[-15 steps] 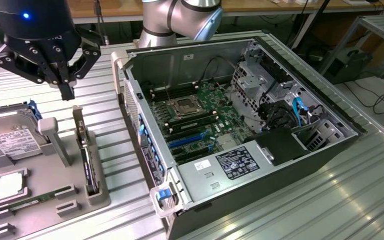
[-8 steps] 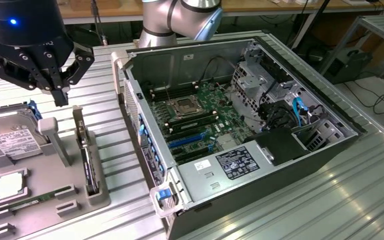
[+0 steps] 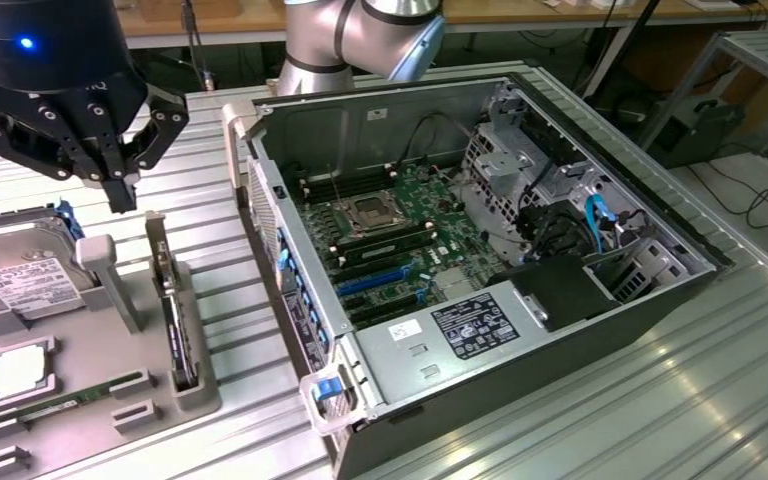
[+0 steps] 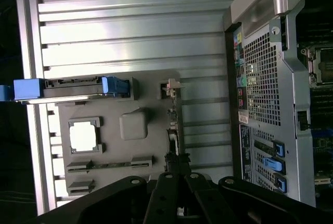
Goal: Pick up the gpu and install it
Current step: 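Pick up the gpu and move the gpu toward the slot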
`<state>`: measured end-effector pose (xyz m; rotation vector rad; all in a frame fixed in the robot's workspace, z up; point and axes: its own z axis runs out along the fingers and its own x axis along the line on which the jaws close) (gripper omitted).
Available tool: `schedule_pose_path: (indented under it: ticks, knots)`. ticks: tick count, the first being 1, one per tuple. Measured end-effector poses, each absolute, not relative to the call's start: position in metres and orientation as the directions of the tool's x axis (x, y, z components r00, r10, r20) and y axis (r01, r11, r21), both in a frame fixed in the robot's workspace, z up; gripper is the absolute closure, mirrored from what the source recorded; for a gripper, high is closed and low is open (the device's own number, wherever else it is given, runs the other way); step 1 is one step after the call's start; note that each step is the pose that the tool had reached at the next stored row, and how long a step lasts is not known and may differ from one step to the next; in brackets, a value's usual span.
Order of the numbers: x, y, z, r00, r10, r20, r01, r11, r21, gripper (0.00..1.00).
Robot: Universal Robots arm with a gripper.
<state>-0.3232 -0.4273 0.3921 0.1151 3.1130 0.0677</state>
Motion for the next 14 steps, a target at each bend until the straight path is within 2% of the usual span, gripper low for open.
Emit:
schedule_pose_path:
  ticks: [6, 8, 9, 11, 13, 14]
  knots:
    - [-0.3232, -0.4273, 0.392, -0.997, 0.074, -0.024, 0.073, 0.996, 0.044, 0.88]
    - [-0.3232, -0.4273, 0.3921, -0.997, 0.074, -0.024, 0.073, 0.996, 0.044, 0.76]
    - [-0.3232, -0.4273, 0.3921, -0.997, 0.074, -0.024, 0.073, 0.996, 0.044, 0.76]
    - [-0.3232, -0.4273, 0.392, -0.997, 0.074, -0.024, 0.073, 0.996, 0.044, 0.64]
    - [-0.3232, -0.4273, 0.3921, -0.997, 0.074, -0.024, 0.073, 0.996, 0.044, 0.64]
    - [-0.3232, -0.4273, 0.392, -0.997, 0.074, -0.024, 0.073, 0.996, 0.044, 0.52]
